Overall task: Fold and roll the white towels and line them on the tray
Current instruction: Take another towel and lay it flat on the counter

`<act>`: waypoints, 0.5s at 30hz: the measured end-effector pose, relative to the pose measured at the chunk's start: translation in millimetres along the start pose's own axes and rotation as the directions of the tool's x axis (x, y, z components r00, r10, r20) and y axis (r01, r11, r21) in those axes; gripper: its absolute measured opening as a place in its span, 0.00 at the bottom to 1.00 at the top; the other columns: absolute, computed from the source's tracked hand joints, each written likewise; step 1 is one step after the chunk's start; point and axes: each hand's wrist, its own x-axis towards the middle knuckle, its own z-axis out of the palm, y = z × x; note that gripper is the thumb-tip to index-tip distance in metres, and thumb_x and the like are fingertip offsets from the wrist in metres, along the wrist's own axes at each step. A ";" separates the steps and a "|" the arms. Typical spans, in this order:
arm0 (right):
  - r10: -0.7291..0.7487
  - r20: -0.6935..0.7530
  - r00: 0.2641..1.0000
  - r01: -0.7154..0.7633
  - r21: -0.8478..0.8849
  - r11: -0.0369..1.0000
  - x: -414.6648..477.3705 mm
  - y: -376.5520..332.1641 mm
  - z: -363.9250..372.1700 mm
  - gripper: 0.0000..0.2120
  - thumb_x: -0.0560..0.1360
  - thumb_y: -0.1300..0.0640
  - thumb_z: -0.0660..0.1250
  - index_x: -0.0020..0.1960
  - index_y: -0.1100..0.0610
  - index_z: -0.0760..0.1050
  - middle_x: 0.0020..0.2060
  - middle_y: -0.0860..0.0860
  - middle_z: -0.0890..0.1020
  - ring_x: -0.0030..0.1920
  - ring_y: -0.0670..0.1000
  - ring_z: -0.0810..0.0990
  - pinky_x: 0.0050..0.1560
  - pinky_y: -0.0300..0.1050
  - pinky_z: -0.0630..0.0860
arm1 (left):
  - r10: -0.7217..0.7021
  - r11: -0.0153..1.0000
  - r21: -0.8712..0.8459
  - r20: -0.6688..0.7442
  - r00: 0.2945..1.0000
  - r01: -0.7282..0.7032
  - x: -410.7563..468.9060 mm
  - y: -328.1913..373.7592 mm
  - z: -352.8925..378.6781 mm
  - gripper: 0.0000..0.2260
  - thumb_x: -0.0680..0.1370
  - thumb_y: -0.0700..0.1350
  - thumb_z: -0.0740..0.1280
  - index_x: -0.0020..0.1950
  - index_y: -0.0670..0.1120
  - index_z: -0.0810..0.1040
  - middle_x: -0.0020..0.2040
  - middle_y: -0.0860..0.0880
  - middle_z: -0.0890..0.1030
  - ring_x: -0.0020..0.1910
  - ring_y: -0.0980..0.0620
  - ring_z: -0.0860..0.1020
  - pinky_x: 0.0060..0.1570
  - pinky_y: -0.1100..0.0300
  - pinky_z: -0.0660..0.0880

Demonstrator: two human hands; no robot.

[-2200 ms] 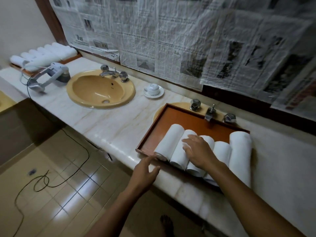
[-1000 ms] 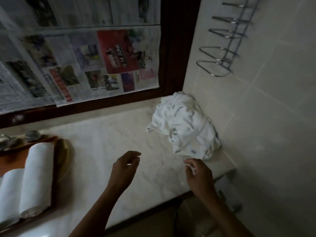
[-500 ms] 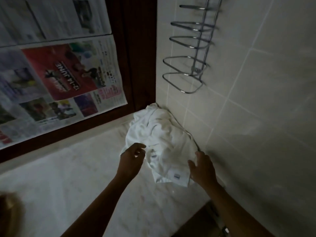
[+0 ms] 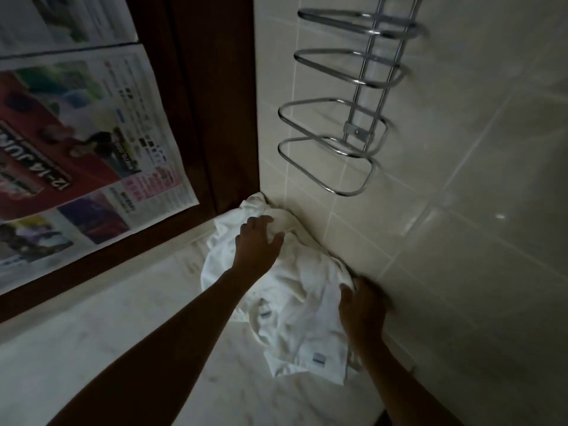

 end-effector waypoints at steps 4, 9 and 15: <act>-0.088 -0.070 0.994 0.098 0.150 0.984 -5.4 -19.9 -35.3 0.11 0.79 0.56 0.70 0.57 0.60 0.84 0.49 0.56 0.86 0.52 0.58 0.84 0.56 0.58 0.80 | 0.234 0.962 0.091 0.204 0.951 -0.256 10.3 9.4 7.3 0.30 0.72 0.57 0.68 0.73 0.50 0.72 0.69 0.47 0.74 0.67 0.43 0.72 0.67 0.44 0.69; -0.159 -0.109 0.981 0.190 0.394 0.899 -9.3 -62.5 -106.3 0.11 0.83 0.55 0.65 0.58 0.58 0.82 0.50 0.50 0.86 0.51 0.47 0.83 0.57 0.47 0.80 | 0.465 0.820 0.170 0.358 0.810 -0.546 8.2 38.7 17.2 0.32 0.71 0.57 0.71 0.74 0.53 0.71 0.70 0.49 0.75 0.70 0.45 0.71 0.69 0.42 0.66; -0.267 -0.098 0.959 0.274 0.570 0.775 -18.5 -81.1 -197.7 0.07 0.82 0.59 0.64 0.52 0.49 0.78 0.42 0.39 0.82 0.44 0.37 0.79 0.45 0.30 0.72 | 0.433 0.891 0.096 0.113 0.894 -0.444 7.5 48.9 -3.8 0.13 0.70 0.51 0.65 0.51 0.51 0.83 0.42 0.48 0.85 0.42 0.43 0.84 0.44 0.52 0.77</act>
